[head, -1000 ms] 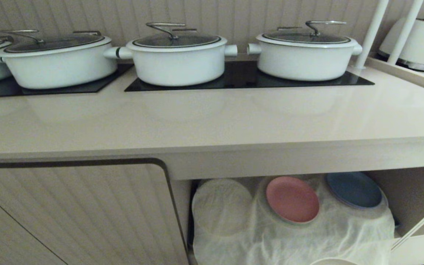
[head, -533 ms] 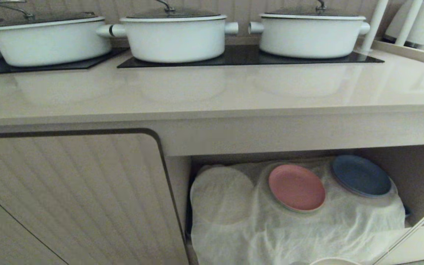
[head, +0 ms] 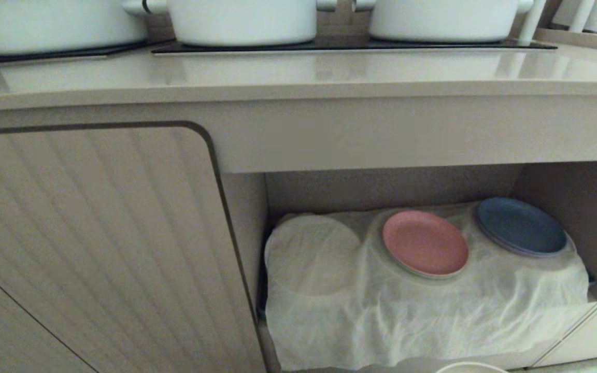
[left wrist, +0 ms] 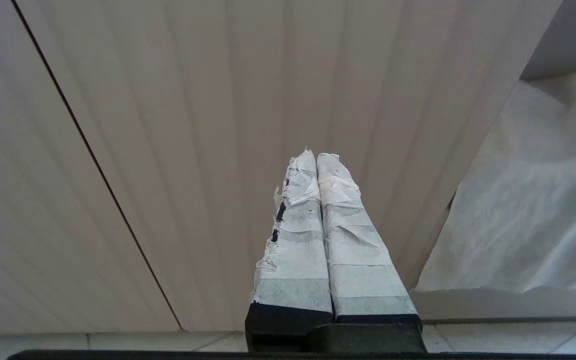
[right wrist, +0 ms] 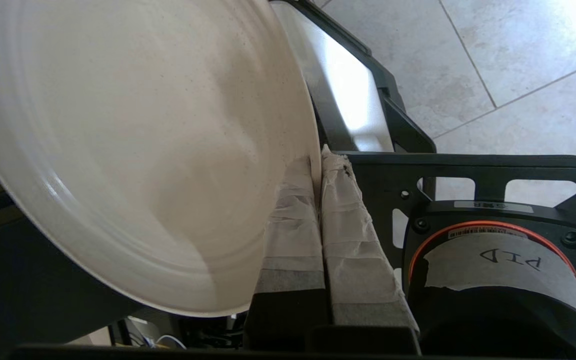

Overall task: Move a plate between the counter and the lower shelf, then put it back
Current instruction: Put the plate in the cupboard

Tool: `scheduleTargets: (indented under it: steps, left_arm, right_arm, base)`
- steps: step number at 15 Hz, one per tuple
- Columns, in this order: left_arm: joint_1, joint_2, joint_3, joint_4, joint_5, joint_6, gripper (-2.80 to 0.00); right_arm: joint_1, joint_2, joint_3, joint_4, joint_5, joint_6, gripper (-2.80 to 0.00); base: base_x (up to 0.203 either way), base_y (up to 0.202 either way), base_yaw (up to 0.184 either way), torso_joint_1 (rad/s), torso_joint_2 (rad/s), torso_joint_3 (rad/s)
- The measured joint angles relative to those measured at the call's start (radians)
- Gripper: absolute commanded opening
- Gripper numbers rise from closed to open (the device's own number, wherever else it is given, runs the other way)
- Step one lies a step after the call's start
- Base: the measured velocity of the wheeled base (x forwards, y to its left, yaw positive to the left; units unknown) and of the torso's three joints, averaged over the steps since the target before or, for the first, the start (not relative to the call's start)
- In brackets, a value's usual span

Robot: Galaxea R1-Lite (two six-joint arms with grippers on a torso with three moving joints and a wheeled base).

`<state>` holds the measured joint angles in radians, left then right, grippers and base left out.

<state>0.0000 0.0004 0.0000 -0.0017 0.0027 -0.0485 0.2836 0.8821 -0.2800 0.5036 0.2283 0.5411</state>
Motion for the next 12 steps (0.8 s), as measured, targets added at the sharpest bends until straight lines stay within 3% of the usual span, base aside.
scheduleTargets:
  steps: [12]
  left_arm:
    - [0.0, 0.0, 0.0, 0.0, 0.0, 0.0, -2.8]
  right_arm:
    - [0.0, -0.003, -0.007, 0.008, 0.0, 0.001, -2.8]
  base:
    - [0.0, 0.0, 0.0, -0.003, 0.02, 0.011]
